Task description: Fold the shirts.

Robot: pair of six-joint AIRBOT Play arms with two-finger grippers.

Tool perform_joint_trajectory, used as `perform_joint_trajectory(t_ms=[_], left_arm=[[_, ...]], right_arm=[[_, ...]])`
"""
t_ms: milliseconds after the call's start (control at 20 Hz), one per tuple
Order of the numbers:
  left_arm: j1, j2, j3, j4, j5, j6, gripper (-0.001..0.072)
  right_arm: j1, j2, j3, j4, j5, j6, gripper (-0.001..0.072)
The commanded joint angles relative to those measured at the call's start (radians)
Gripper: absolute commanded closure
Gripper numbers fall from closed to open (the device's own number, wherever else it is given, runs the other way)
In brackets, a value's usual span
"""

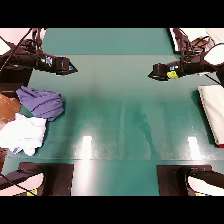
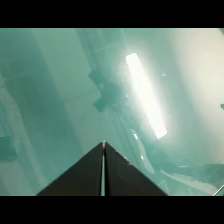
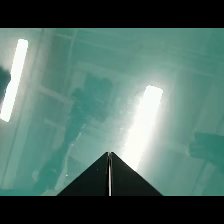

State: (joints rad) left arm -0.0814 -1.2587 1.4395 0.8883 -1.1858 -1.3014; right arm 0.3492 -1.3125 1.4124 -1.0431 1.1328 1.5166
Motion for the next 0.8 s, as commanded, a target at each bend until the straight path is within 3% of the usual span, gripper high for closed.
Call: perform_joint_trajectory(t_ms=[0,350,450,650,700,750], left_arm=[[0.001,0.0,0.001,0.0,0.0,0.0,0.0674],[0.001,0.0,0.001,-0.001,0.002,0.0,0.0674],[0.001,0.001,0.002,-0.01,0.089,0.0,0.0673],[0.001,0.006,0.003,0.016,0.09,0.002,0.0671],[0.008,0.008,0.011,0.069,0.084,0.002,0.0497],[0.027,0.009,0.035,0.134,0.061,-0.005,0.0179]], right_arm=[[0.0,0.0,0.001,0.0,0.0,0.0,0.0692],[0.0,0.0,0.001,0.0,0.0,0.0,0.0692],[0.0,0.0,0.001,0.0,0.0,0.0,0.0692],[0.006,0.0,0.001,0.003,-0.015,0.001,0.0693],[0.007,0.0,0.001,0.003,-0.014,0.001,0.0693],[0.007,0.0,0.001,0.004,-0.011,0.001,0.0692]])
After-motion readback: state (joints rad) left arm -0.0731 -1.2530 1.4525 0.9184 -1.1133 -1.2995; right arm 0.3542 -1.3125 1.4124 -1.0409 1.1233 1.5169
